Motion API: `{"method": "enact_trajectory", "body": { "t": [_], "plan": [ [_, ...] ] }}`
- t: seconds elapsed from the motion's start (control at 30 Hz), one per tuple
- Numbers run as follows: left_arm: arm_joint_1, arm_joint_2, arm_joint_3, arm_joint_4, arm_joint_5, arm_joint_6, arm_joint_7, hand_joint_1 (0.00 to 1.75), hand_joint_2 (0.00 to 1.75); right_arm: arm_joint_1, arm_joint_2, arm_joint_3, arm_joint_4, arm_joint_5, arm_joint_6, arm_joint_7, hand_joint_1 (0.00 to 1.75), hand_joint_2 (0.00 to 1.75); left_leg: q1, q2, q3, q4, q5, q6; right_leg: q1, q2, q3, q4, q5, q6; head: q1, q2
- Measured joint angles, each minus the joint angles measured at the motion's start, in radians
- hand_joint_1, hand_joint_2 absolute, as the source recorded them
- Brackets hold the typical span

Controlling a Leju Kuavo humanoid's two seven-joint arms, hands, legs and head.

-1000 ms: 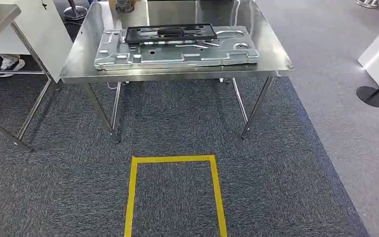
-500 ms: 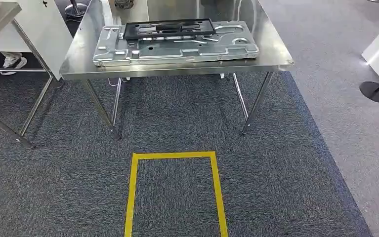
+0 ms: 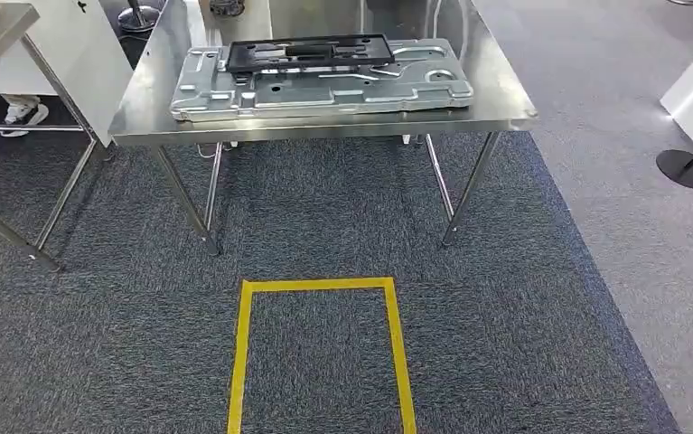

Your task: Take the parts from the cabinet and place them on the table.

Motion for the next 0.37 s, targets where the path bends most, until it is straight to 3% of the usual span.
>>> {"method": "enact_trajectory", "body": {
  "t": [0.07, 0.1, 0.13, 0.37],
  "plan": [
    [0.008, 0.003, -0.054, -0.002, 0.042, 0.004, 0.017, 0.00, 1.75, 0.007, 0.000, 0.016, -0.008, -0.024, 0.012, 0.006, 0.00, 1.75, 0.000, 0.000, 0.000, 0.000, 0.000, 0.000, 0.000, 0.000, 0.000, 0.000, 0.000, 0.000, 0.000, 0.000],
    [0.013, 0.006, -0.081, -0.006, 0.062, 0.006, 0.025, 0.00, 0.00, 0.010, 0.000, 0.024, -0.012, -0.035, 0.014, 0.006, 0.00, 1.75, 0.000, 0.000, 0.000, 0.000, 0.000, 0.000, 0.000, 0.000, 0.000, 0.000, 0.000, 0.000, 0.000, 0.000],
    [0.018, 0.006, -0.109, -0.010, 0.084, 0.007, 0.033, 0.00, 0.00, 0.014, 0.000, 0.033, -0.016, -0.048, 0.018, 0.007, 0.00, 0.00, 0.000, 0.000, -0.001, 0.000, 0.000, 0.000, 0.000, 0.000, 0.000, 0.000, 0.000, 0.000, 0.000, 0.000],
    [0.053, 0.019, -0.306, -0.036, 0.225, 0.013, 0.089, 0.00, 0.00, 0.040, 0.000, 0.098, -0.046, -0.125, 0.050, 0.018, 0.00, 0.00, 0.000, 0.000, 0.000, 0.000, 0.000, 0.000, 0.000, 0.000, 0.000, 0.000, 0.000, 0.000, 0.000, 0.000]
  ]
}}
